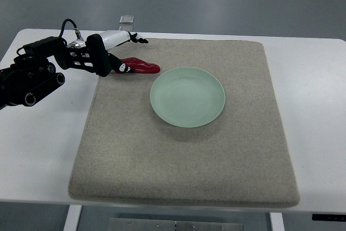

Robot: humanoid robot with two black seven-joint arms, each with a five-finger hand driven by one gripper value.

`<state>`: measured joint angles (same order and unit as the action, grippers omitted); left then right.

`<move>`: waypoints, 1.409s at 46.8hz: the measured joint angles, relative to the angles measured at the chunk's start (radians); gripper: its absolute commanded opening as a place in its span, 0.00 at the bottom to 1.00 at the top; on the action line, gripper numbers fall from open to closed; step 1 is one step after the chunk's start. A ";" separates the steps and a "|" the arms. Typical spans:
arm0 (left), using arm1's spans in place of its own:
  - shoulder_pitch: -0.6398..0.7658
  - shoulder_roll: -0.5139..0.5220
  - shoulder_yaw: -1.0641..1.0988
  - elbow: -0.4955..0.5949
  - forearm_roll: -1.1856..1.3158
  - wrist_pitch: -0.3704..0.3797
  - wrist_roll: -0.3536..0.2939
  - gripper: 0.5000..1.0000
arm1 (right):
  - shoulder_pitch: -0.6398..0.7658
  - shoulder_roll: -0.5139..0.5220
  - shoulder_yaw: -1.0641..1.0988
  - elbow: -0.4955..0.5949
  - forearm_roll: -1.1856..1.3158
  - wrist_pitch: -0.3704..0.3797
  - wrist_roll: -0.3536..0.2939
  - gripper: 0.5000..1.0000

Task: Place red pepper on plate with left hand
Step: 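Close the left hand fingers around the red pepper and lift it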

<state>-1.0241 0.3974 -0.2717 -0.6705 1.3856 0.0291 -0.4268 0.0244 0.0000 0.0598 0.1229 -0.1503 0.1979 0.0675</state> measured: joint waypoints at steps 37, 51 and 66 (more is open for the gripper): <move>-0.001 -0.033 0.072 0.050 0.001 0.049 -0.001 0.57 | 0.000 0.000 0.000 0.000 0.000 0.000 0.000 0.86; -0.001 -0.034 0.082 0.050 0.001 0.050 -0.001 0.45 | 0.000 0.000 0.000 0.000 0.000 0.000 0.000 0.86; -0.001 -0.043 0.092 0.062 0.001 0.063 -0.001 0.34 | 0.000 0.000 0.000 0.000 0.000 0.000 0.000 0.86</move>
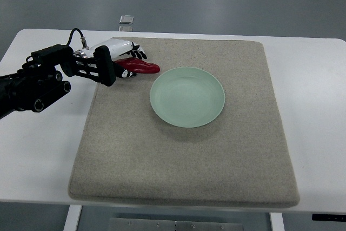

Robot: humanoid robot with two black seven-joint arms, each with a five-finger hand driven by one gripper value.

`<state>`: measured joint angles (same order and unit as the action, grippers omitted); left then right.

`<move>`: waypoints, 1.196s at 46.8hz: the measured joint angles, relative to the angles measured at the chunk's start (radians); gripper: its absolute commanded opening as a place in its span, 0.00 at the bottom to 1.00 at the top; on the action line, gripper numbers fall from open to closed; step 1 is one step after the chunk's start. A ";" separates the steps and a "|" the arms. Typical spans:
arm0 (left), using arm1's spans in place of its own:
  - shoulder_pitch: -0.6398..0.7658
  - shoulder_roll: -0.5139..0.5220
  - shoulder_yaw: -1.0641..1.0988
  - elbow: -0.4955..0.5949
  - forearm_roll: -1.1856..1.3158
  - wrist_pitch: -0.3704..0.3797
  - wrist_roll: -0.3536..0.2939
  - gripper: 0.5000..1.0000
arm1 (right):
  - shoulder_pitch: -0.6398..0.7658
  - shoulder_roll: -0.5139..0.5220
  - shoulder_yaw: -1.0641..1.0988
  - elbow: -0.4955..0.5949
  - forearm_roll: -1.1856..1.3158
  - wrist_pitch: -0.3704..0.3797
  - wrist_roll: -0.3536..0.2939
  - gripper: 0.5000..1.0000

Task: Place red pepper on plate with left hand
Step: 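Close the left hand fingers around the red pepper and lift it, then carry the pepper with the left hand onto the green plate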

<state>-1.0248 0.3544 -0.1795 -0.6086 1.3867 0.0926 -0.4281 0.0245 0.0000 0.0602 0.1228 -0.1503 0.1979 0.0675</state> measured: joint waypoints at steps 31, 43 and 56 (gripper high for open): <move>0.000 -0.001 0.001 0.003 -0.005 0.004 0.002 0.00 | 0.000 0.000 0.000 0.000 0.000 0.000 0.000 0.86; 0.000 0.000 -0.002 -0.011 -0.020 0.068 0.000 0.00 | 0.000 0.000 0.000 0.000 0.000 0.000 0.000 0.86; -0.051 0.008 -0.018 -0.139 -0.020 0.097 -0.008 0.00 | 0.000 0.000 0.000 0.000 0.000 0.000 0.000 0.86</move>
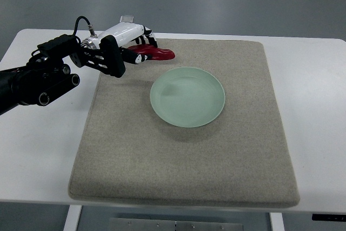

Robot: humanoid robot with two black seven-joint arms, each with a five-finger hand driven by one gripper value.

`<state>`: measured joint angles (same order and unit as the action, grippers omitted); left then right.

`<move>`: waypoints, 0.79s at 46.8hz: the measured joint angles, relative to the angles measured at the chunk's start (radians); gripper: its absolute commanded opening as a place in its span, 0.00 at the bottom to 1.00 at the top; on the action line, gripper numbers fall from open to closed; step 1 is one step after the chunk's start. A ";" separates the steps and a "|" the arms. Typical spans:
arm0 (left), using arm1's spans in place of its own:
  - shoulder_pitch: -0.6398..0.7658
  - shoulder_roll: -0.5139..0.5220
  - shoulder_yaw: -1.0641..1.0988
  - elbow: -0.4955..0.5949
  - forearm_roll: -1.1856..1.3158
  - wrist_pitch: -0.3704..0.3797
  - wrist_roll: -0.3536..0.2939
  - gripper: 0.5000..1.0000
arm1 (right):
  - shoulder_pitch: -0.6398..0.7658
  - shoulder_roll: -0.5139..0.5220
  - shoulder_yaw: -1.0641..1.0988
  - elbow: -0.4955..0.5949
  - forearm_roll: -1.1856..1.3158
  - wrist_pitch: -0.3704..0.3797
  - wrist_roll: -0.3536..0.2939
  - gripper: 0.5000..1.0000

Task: Place red pepper on plate with left hand
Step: 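Carry the pepper with the left hand onto the green plate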

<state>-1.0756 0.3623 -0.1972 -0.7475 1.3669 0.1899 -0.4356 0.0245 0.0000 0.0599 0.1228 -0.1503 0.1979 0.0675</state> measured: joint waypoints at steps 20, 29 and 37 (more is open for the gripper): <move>-0.009 -0.004 0.012 -0.219 0.105 -0.006 -0.002 0.00 | 0.000 0.000 0.000 0.001 0.000 0.000 0.000 0.86; -0.003 -0.017 0.035 -0.225 0.122 -0.006 -0.002 0.00 | 0.000 0.000 0.000 0.000 0.000 0.000 0.000 0.86; -0.003 -0.021 0.053 -0.228 0.122 -0.006 -0.007 0.00 | 0.000 0.000 0.000 0.000 0.000 0.000 0.000 0.86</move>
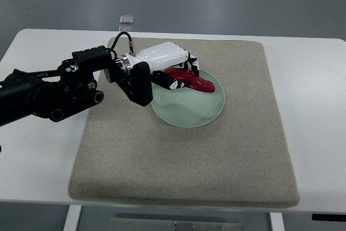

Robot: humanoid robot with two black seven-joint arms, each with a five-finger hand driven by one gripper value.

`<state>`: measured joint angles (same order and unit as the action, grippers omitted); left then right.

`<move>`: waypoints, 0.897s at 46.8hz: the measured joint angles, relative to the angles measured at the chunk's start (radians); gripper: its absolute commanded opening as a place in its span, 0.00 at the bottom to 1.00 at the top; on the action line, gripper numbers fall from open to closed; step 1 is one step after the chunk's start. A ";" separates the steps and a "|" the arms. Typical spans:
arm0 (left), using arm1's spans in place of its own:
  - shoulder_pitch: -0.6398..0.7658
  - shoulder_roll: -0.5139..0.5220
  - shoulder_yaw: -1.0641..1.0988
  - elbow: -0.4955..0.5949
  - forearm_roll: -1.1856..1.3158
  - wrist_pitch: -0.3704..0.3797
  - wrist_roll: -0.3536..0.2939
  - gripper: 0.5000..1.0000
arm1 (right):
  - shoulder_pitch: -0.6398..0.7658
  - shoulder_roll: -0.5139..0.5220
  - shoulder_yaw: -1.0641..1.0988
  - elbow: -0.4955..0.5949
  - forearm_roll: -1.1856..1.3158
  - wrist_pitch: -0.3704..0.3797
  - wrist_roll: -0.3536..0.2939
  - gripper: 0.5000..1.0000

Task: Place red pepper on plate with left hand
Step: 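Carry the pepper with the left hand onto the green plate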

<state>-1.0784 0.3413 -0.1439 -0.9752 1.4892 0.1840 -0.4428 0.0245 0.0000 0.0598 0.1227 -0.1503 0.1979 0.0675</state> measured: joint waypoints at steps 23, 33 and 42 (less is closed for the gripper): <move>0.008 -0.027 0.020 0.000 0.029 0.002 -0.004 0.00 | 0.000 0.000 0.000 0.000 0.000 0.000 0.000 0.86; 0.014 -0.038 0.019 0.009 0.030 0.004 -0.004 0.00 | 0.000 0.000 0.000 0.000 0.000 0.000 0.000 0.86; 0.018 -0.048 0.017 0.010 0.024 0.008 -0.004 0.05 | 0.000 0.000 0.000 0.000 0.000 0.000 0.000 0.86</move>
<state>-1.0601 0.2930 -0.1271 -0.9649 1.5134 0.1918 -0.4465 0.0244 0.0000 0.0598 0.1231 -0.1503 0.1979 0.0675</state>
